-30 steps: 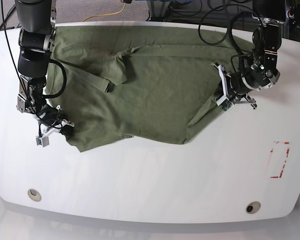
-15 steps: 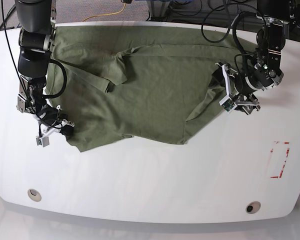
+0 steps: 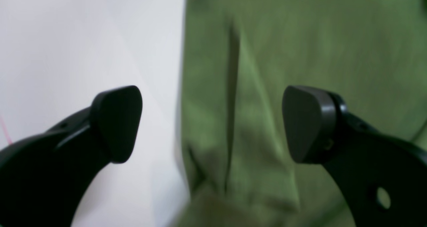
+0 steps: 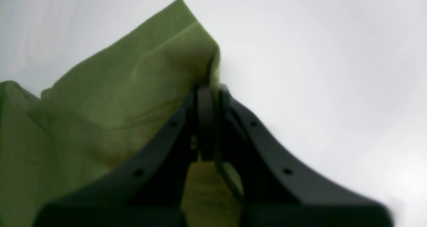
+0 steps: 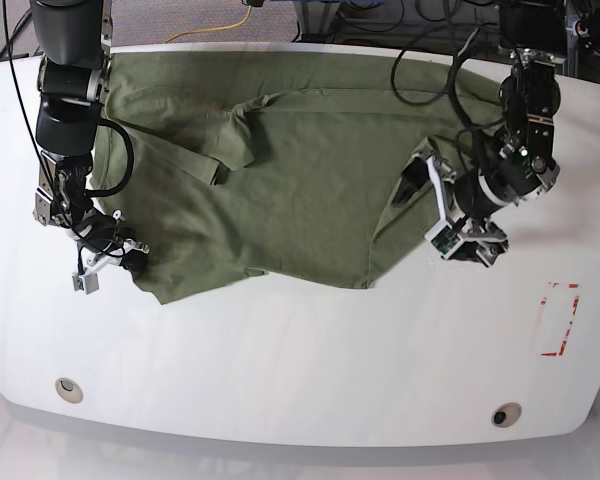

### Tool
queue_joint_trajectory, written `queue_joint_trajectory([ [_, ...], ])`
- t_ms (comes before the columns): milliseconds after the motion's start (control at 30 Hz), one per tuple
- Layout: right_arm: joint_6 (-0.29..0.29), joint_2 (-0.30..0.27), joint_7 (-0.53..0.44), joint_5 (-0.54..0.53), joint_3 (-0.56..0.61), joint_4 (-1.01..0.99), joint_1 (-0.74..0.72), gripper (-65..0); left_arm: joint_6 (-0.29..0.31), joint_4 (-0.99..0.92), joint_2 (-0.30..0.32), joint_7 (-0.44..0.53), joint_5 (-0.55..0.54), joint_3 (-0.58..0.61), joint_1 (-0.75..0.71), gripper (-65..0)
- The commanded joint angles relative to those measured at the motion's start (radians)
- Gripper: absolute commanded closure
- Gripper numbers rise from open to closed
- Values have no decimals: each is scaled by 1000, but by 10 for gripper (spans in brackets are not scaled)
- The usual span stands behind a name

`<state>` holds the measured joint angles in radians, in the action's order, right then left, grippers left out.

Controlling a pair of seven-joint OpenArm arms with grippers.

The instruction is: Layout the t-shirt on the table in an organized manner, then fold the t-shirt properly

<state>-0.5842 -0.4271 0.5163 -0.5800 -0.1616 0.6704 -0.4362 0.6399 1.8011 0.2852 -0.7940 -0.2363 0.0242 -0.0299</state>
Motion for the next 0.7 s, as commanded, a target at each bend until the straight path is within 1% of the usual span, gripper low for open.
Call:
queue_joint_trajectory([
  [0, -6, -17, -12, -5, -2, 12, -25, -6, -2, -14, -10, 3, -2, -4, 9, -650],
  [100, -6, -17, -12, -5, -2, 12, -25, -6, -2, -39, -20, 3, -4, 0, 8, -650],
  [667, -6, -17, -12, -5, -2, 12, -25, -6, 1, -177, -20, 3, -4, 4, 0, -650],
])
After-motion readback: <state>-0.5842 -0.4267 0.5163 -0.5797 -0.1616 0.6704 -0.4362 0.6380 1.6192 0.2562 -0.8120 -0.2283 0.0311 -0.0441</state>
